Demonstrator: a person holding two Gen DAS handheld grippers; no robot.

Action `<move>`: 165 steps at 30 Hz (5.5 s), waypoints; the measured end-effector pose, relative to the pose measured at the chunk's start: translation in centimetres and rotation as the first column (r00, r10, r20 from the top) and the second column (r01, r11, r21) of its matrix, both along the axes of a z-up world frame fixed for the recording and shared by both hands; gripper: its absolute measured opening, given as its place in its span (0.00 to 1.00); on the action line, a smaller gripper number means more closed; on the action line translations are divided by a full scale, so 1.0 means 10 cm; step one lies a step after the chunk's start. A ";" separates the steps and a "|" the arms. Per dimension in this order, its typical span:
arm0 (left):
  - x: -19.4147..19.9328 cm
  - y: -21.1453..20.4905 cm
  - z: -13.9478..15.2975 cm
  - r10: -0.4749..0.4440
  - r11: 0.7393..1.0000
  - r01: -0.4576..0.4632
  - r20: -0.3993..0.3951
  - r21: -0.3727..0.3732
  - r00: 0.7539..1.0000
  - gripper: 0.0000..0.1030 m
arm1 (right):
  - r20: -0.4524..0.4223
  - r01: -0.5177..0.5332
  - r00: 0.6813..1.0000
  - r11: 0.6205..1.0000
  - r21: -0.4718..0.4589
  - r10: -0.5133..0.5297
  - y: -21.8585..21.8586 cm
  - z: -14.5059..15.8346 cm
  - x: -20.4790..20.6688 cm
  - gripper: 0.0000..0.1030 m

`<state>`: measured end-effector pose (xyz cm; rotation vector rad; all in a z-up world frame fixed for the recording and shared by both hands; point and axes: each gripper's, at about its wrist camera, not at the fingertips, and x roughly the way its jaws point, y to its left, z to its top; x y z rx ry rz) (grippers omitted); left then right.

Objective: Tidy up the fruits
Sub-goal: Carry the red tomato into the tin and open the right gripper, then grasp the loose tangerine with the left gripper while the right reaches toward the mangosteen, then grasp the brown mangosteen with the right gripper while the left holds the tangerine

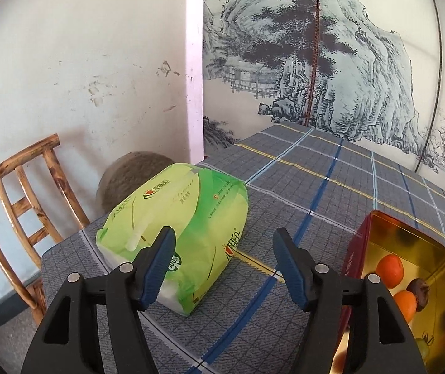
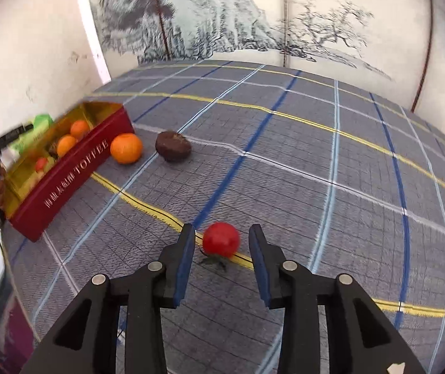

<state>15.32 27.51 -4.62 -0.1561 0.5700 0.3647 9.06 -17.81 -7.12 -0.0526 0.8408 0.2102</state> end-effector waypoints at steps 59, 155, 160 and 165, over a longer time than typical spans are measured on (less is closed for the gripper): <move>-0.02 -0.23 0.02 -0.026 0.996 0.023 0.032 0.092 0.999 0.89 | -0.056 -0.389 0.920 0.921 -0.007 0.388 2.26 0.07 0.95 0.24; 0.40 -3.14 -0.10 -0.778 0.319 0.946 -0.588 -0.065 0.222 0.41 | -0.031 0.150 0.988 0.918 0.368 -0.149 -1.03 -0.24 -0.14 0.68; -0.15 -3.01 0.24 -0.840 0.493 0.847 -0.361 -0.197 0.405 0.41 | -0.032 0.154 0.988 0.928 0.340 -0.152 -1.01 -0.24 -0.14 0.68; -0.54 -2.85 0.32 -0.814 0.580 0.747 -0.262 -0.325 0.518 0.41 | 0.003 0.121 0.992 0.957 0.263 -0.126 -0.83 -0.18 -0.14 0.69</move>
